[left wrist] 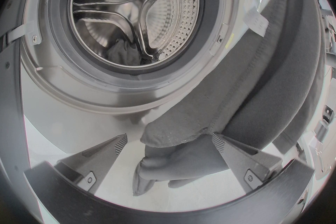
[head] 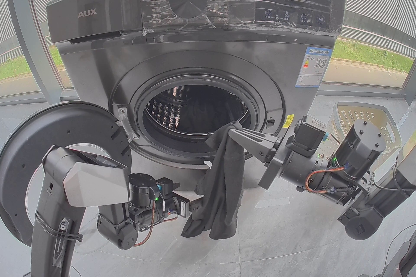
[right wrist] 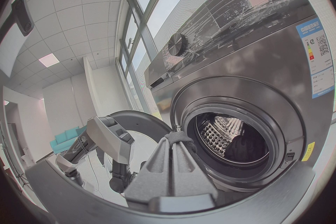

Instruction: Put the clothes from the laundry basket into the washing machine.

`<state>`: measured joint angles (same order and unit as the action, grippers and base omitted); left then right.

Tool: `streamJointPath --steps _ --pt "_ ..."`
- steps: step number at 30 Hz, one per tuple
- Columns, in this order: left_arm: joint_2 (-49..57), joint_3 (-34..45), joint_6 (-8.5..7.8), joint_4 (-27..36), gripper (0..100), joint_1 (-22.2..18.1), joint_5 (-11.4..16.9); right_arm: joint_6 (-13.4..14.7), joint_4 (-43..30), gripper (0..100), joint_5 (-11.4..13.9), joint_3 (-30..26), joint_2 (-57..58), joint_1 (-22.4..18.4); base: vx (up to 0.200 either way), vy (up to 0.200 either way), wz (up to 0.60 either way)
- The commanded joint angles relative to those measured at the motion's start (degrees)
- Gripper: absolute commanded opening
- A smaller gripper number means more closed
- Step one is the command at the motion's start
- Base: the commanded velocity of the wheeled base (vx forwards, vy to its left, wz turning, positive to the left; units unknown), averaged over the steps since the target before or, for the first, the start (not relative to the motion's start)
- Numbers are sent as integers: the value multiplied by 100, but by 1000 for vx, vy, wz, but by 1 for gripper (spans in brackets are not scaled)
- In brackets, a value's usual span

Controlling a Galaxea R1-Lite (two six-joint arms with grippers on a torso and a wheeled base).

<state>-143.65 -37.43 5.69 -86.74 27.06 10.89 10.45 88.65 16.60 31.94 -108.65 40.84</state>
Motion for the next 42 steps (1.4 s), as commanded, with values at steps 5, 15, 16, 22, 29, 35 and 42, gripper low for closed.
streamJointPath --steps 5,15,16,22,29,35,42 --pt "74 411 -227 -1 100 247 1 10 -6 0 10 76 -15 -58 0 0 0" --pt "-154 -2 -262 -1 100 -114 -25 1 -6 0 1 58 2 21 0 0 0" --pt "-181 -54 -253 -1 100 -149 -25 1 -6 0 1 49 2 21 0 0 0" --pt "-356 -459 -279 -1 100 -157 441 -8 -6 0 1 67 -15 56 0 0 0" --pt "-514 -889 -877 -1 100 -140 1082 -8 -6 0 1 49 -33 82 0 0 0" --pt "-514 -1074 -868 8 0 -122 1144 -16 3 0 1 -21 -51 73 0 0 0" --pt "-339 -1021 -903 -1 0 -131 1126 -25 3 0 10 -118 -59 -6 0 0 0"
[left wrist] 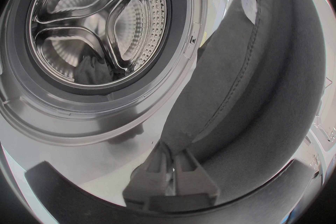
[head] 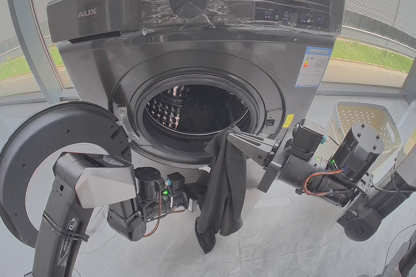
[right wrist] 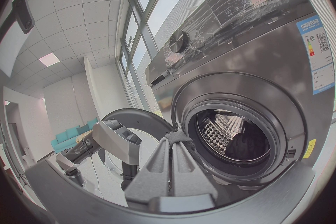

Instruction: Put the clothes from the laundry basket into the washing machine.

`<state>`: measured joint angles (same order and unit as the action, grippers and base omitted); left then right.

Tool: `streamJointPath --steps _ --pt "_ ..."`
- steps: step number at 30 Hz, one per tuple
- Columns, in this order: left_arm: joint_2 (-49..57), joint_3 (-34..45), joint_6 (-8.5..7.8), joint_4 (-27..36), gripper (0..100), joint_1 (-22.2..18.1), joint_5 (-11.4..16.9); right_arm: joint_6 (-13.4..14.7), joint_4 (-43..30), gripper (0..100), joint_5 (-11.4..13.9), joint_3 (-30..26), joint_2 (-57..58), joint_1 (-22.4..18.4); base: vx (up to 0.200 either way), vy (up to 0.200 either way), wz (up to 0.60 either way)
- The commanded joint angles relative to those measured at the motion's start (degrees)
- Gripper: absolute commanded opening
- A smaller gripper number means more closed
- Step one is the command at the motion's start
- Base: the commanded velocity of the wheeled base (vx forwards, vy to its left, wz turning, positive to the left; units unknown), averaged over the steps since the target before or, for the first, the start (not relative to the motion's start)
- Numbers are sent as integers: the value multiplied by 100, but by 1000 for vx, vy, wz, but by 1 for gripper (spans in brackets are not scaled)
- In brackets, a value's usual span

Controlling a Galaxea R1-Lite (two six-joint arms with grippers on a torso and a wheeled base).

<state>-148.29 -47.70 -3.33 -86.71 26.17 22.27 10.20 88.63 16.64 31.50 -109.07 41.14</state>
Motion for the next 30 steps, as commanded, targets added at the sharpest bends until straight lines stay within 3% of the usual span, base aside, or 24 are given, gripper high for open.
streamJointPath --steps 1,6,10,21,26,30 --pt "195 15 -1 -4 0 -51 -12 -1 6 0 6 -100 -18 -45 0 0 0" --pt "1030 384 87 -4 0 -359 -12 -54 6 0 -3 -320 -18 -282 0 0 0" --pt "1865 991 245 -4 0 -543 -65 -344 6 0 -20 -592 -71 -590 0 0 0" --pt "3965 2889 280 -4 0 -578 -65 -458 6 0 -12 -1111 184 -695 0 0 0" --pt "4792 3592 306 5 0 -534 14 -414 6 0 -20 -1296 378 -704 0 0 0" --pt "5169 3795 377 5 0 -552 330 -431 14 0 -196 -1252 386 -836 0 0 0"
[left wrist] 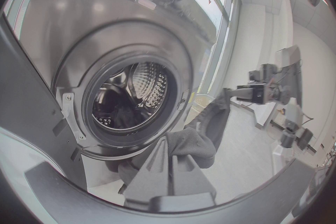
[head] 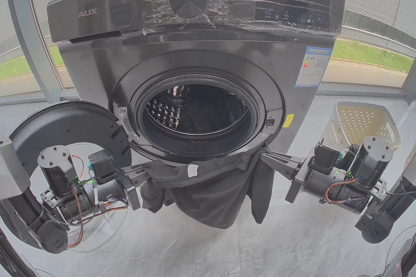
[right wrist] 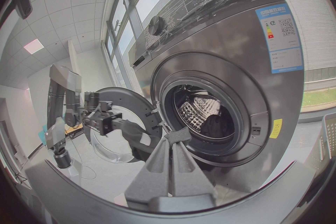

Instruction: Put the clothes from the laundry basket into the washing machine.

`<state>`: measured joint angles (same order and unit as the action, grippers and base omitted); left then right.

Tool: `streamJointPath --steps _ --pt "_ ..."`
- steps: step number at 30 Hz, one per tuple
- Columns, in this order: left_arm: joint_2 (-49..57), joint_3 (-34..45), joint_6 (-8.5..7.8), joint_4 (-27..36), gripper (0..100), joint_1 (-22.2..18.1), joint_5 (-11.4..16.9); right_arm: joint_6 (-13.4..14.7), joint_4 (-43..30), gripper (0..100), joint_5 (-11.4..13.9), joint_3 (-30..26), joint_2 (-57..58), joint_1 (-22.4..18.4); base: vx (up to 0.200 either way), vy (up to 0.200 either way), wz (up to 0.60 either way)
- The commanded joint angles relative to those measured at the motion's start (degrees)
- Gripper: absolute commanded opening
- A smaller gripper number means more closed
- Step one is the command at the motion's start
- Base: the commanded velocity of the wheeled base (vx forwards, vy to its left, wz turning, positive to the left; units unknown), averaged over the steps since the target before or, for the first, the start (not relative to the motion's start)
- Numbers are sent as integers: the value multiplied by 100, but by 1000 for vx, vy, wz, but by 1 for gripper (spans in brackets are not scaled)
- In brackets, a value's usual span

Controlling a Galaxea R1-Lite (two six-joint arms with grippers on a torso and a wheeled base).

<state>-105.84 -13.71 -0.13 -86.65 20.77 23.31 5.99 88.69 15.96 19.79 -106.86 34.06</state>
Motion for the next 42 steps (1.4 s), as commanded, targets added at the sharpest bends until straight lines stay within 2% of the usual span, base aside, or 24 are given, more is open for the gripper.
streamJointPath --steps 1,2,3,5,9,18,27,42 --pt "951 369 75 -1 0 -21 236 -10 8 0 -189 -71 166 -137 0 0 0" --pt "951 369 75 -1 0 -21 236 -10 8 0 -189 -71 166 -137 0 0 0" --pt "969 202 119 -1 0 -65 253 -10 8 0 -374 -45 122 -163 0 0 0" --pt "1030 9 224 -1 0 -117 244 -10 8 0 -541 -80 104 -163 0 0 0" --pt "1188 -149 365 -1 0 -126 218 -10 8 0 -708 -80 104 -163 0 0 0" --pt "1672 -131 435 -1 0 -179 200 -27 0 0 -1051 113 210 -128 0 0 0" --pt "1742 -131 523 8 0 -249 183 -36 0 0 -1112 377 298 -57 0 0 0" --pt "1698 -105 514 8 0 -311 183 -36 0 0 -1112 544 552 30 0 0 0"
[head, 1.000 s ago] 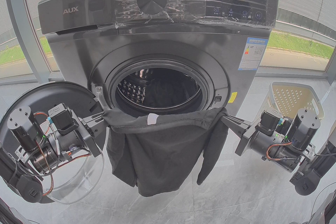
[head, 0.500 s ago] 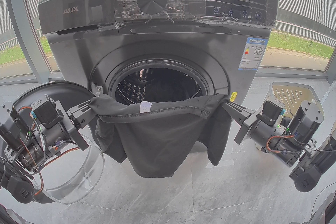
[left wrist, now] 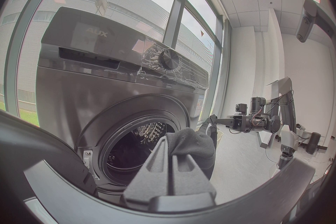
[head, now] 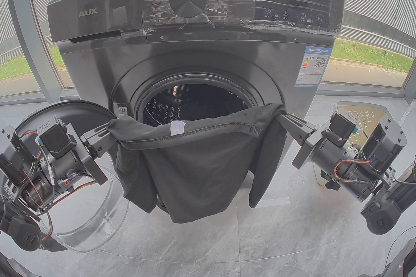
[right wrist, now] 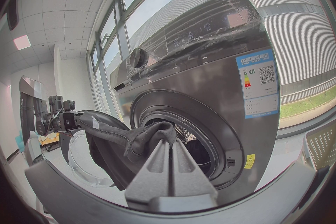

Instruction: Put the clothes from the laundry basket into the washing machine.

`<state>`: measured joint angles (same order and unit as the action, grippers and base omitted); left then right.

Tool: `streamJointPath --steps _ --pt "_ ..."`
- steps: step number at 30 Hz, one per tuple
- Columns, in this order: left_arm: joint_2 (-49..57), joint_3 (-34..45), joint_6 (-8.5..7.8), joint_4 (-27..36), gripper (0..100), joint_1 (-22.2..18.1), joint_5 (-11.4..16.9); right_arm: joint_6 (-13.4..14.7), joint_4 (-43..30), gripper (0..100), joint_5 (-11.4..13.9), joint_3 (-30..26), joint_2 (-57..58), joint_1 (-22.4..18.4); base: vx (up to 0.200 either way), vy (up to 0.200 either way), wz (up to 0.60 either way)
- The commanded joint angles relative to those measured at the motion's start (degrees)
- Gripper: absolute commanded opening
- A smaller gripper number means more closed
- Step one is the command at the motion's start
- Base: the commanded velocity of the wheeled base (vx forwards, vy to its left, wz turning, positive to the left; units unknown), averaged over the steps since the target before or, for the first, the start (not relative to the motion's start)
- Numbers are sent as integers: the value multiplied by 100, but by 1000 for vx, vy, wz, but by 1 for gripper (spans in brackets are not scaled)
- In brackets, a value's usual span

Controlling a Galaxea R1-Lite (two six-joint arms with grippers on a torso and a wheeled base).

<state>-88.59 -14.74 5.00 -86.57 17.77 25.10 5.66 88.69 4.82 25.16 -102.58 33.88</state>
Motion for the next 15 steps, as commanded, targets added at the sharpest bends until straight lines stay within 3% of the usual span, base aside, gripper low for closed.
streamJointPath --steps 1,15 --pt "-27 -3 1 -9 0 -11 4 -3 0 0 -7 6 133 66 0 0 0" --pt "-36 15 -8 -1 0 -11 4 6 0 0 -60 -11 125 137 0 0 0"
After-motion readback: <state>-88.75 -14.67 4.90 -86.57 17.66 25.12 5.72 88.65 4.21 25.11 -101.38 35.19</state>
